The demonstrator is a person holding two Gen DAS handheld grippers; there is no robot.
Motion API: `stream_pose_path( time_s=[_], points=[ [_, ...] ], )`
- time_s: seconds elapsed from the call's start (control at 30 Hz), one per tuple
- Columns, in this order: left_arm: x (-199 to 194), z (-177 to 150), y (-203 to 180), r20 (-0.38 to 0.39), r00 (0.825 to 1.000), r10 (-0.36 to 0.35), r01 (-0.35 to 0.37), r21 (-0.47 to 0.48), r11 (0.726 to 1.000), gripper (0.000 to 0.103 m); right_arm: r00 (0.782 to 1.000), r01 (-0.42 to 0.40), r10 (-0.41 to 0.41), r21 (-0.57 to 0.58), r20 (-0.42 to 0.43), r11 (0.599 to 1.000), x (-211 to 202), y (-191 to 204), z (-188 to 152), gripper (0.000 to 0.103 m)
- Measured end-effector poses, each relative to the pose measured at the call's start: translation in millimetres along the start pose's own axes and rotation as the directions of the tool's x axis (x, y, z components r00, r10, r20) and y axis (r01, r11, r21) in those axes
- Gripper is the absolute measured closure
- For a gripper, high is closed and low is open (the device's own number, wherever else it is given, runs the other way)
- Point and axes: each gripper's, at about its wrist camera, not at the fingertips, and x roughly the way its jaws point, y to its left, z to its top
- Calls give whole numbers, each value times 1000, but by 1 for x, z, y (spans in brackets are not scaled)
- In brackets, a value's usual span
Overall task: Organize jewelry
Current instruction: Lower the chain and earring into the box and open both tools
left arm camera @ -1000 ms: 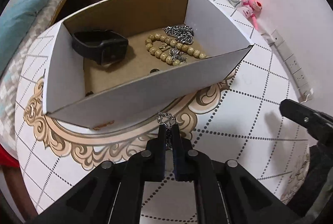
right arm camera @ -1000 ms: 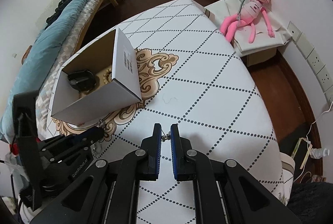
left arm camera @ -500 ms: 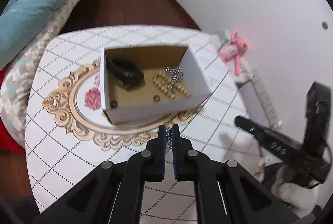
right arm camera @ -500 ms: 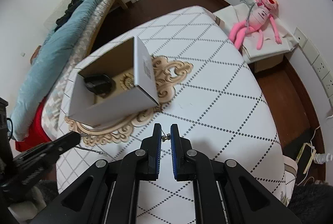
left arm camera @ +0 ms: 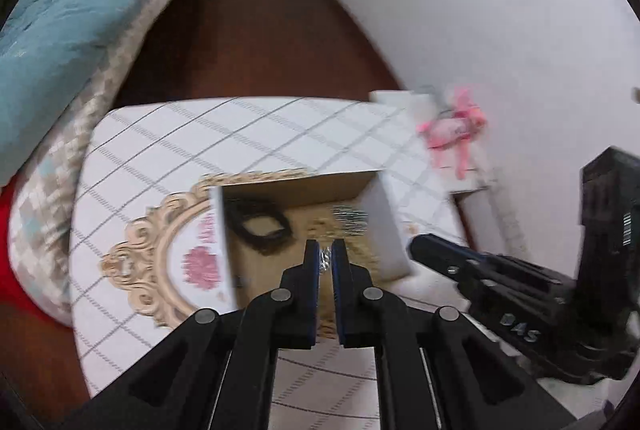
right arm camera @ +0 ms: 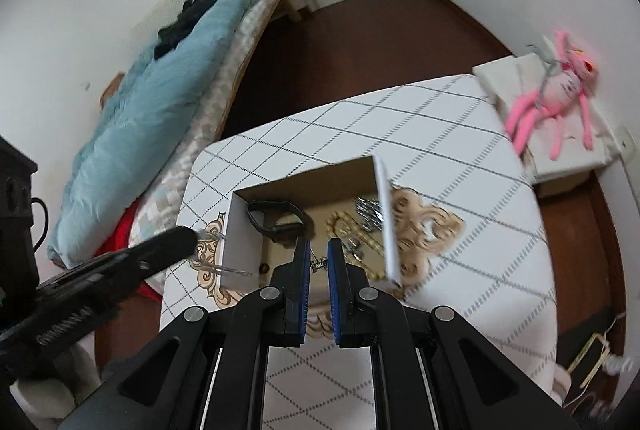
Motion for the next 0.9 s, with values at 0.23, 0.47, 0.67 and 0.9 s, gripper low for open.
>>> stream_pose_path(
  time_s=[0.23,0.47,0.67,0.9],
  points=[
    [27,10,30,-73,983,169,-172,-39,984,70,988,32,-33,-13,-151,999,55,2,26,89],
    [23,-1,38,-13,968,251,-252,-42,967,16,987,92,-94,-19,-129,996,51,-6,28,46],
    [32,-16,37,-32,949,313,-314,-25,949,0,950,299,-306,-102,-68,949,39,-9,17,8],
    [33,-30,35,-35,943,332,-333,-25,943,0,905,412,-423,-145,-55,900,39,-12,-4,0]
  ],
)
